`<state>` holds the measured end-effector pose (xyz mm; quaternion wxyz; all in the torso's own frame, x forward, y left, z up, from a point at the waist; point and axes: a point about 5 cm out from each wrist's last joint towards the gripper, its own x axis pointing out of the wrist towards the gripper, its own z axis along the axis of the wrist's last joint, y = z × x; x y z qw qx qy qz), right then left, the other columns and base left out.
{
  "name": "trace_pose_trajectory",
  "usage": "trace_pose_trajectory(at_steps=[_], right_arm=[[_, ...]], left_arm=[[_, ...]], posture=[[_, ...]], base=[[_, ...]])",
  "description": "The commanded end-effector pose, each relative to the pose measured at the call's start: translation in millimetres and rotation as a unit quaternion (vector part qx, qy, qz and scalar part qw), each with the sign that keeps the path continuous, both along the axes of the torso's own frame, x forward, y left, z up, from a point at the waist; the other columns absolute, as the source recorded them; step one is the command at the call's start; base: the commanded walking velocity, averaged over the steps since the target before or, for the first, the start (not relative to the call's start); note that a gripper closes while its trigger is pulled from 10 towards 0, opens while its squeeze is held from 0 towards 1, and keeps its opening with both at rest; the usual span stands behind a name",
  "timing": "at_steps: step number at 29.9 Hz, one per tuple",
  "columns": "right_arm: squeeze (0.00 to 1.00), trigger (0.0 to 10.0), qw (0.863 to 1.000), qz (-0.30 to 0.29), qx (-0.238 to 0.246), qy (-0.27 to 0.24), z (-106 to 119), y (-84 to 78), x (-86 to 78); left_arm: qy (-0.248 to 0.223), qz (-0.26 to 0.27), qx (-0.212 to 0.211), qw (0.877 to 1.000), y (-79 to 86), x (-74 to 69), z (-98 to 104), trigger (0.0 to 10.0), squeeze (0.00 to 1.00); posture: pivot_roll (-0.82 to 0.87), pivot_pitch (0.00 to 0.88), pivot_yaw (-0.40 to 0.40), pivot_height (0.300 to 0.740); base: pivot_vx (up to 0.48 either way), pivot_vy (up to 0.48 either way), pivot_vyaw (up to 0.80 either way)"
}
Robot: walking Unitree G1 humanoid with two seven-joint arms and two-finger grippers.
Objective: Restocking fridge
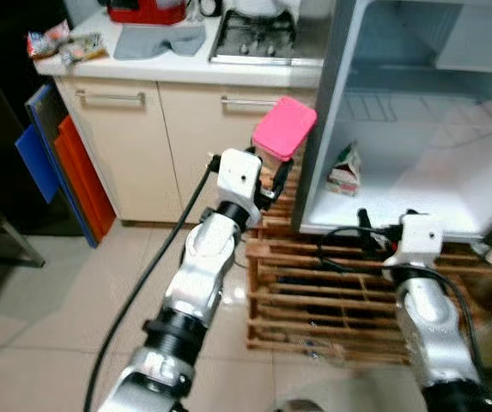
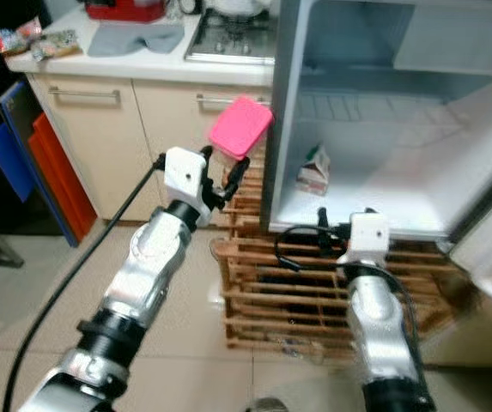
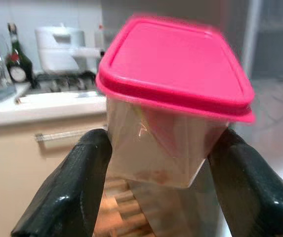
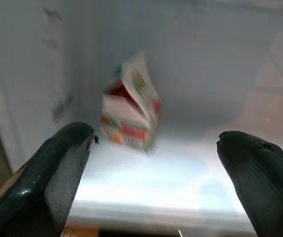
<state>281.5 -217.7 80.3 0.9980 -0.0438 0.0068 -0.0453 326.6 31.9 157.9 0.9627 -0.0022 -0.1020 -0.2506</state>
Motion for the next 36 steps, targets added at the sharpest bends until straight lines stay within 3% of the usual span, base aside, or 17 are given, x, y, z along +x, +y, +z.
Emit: trace_pose_trajectory(at_steps=[1, 19, 36], right_arm=[[0.00, 10.0, 1.000, 0.012, 0.002, -0.014, 8, 7.9, 3.2], [0.00, 10.0, 1.000, 0.005, -0.006, 0.005, 2, 12.3, -5.1], [0.00, 10.0, 1.000, -0.002, -0.006, 0.017, 2, 16.4, -3.8]], left_arm=[[-0.022, -0.009, 0.004, 1.000, 0.3, -0.4, 7, 10.0, 0.00], [0.001, 0.002, 0.002, 1.000, 12.2, -1.9, -5, 10.0, 0.00], [0.007, 0.000, 0.004, 1.000, 14.4, -0.7, -7, 10.0, 0.00]], posture=[[-0.19, 0.000, 0.005, 0.740], [-0.18, 0.000, 0.002, 0.740], [-0.18, 0.000, 0.002, 0.728]], base=[[0.000, 0.000, 0.00], [0.000, 0.000, 0.00], [0.000, 0.000, 0.51]])
